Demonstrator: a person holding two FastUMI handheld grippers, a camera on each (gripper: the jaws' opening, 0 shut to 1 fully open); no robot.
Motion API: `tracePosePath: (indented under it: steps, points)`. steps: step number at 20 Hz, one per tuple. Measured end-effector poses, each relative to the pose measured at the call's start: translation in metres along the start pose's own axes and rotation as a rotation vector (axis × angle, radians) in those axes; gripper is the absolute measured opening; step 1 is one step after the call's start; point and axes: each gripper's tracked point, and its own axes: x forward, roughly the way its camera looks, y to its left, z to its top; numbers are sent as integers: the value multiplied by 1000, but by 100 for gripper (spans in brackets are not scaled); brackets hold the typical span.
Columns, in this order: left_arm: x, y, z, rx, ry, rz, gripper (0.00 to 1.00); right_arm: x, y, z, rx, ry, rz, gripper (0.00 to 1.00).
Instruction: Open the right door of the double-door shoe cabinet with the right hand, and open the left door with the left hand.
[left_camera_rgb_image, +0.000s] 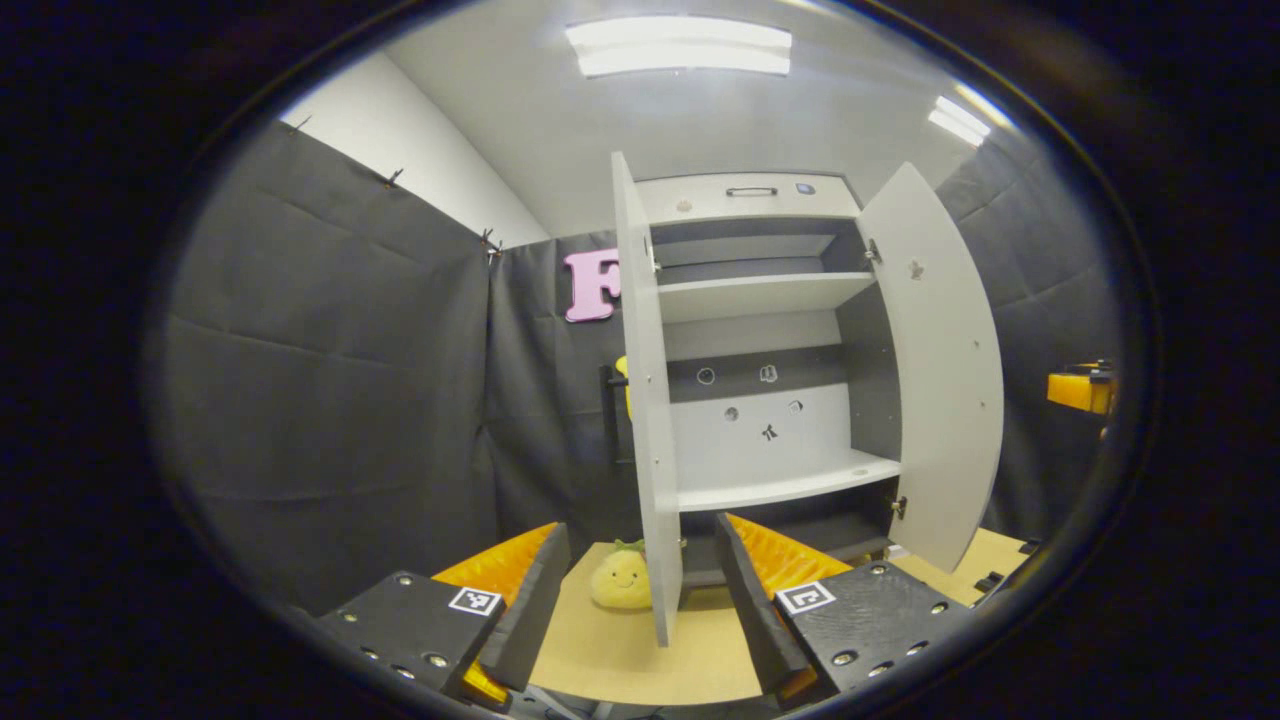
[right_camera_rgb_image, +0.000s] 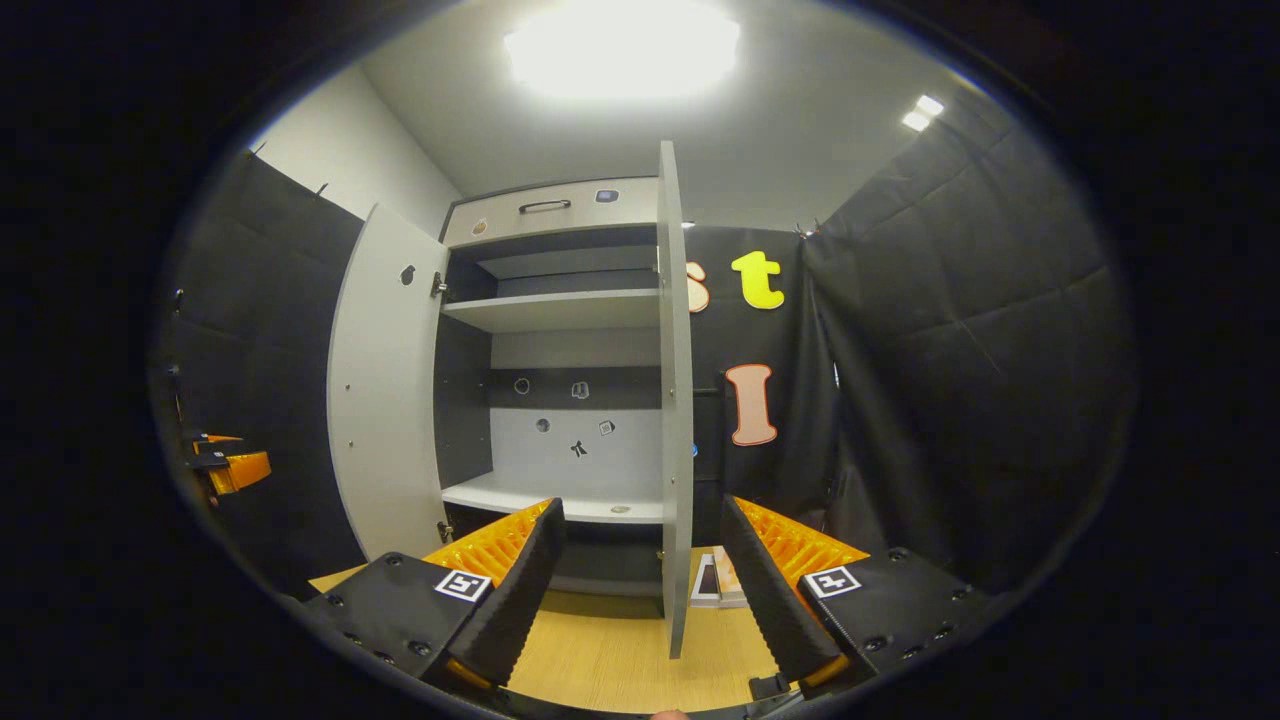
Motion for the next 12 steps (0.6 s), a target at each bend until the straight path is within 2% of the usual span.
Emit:
tracePosePath:
  steps: [12]
  points:
    - [-1,4,3,-7,-19,19,84,0,3,8,-26,-19,-9,98]
